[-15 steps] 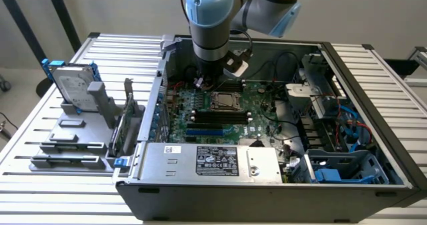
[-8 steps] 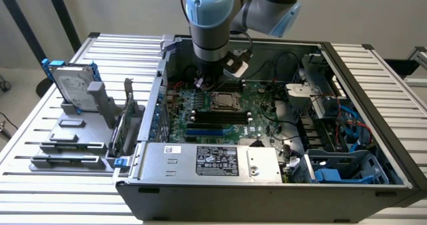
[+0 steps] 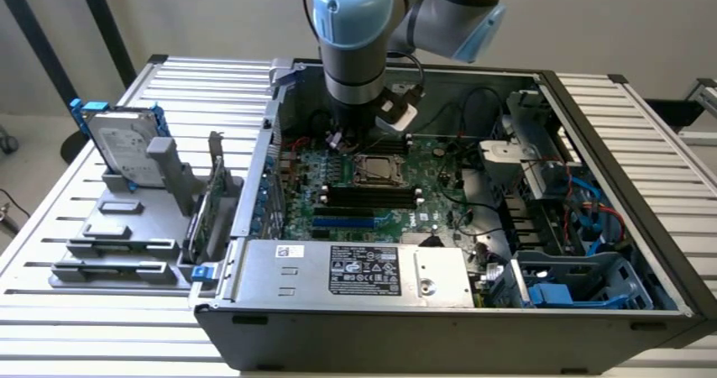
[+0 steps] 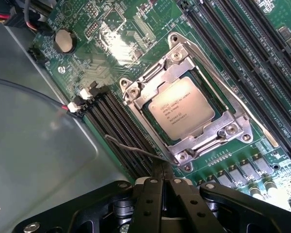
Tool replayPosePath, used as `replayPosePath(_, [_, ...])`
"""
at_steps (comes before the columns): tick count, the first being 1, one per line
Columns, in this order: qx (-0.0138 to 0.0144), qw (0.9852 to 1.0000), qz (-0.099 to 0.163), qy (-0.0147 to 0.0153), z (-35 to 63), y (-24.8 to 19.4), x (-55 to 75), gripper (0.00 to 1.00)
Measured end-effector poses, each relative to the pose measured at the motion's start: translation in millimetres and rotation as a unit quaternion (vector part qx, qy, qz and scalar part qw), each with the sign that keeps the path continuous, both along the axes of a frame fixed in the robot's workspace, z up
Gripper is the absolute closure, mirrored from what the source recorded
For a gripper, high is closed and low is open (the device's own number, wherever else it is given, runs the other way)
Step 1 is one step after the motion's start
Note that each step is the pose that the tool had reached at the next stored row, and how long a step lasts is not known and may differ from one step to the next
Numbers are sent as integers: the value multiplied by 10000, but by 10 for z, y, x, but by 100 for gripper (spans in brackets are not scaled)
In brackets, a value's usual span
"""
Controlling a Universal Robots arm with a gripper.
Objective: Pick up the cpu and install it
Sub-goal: 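Install the first cpu locking lever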
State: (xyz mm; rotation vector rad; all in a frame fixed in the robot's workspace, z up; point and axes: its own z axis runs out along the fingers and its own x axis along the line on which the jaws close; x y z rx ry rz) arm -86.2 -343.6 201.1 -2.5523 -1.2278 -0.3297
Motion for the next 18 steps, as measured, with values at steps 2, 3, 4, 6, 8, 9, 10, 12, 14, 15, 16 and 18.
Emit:
replayPosePath(2, [0, 10000, -2, 0, -4, 0, 4, 89])
replayPosePath(3, [0, 10000, -3, 0, -7, 0, 6, 89])
replayPosePath(4, [0, 10000, -4, 0, -10, 0, 9, 89])
replayPosePath(6, [0, 10000, -9, 0, -14, 0, 15, 89])
replayPosePath(8, [0, 10000, -13, 0, -19, 0, 21, 89])
replayPosePath(9, [0, 10000, -16, 0, -21, 0, 23, 89])
replayPosePath(10, [0, 10000, -18, 0, -24, 0, 26, 89])
replayPosePath(12, [0, 10000, -22, 0, -29, 0, 32, 89])
replayPosePath(14, [0, 10000, -25, 0, -33, 0, 39, 89])
replayPosePath(15, [0, 10000, -27, 0, -36, 0, 43, 89])
replayPosePath(16, [0, 10000, -29, 0, -38, 0, 46, 89])
replayPosePath(18, [0, 10000, -33, 0, -43, 0, 54, 89])
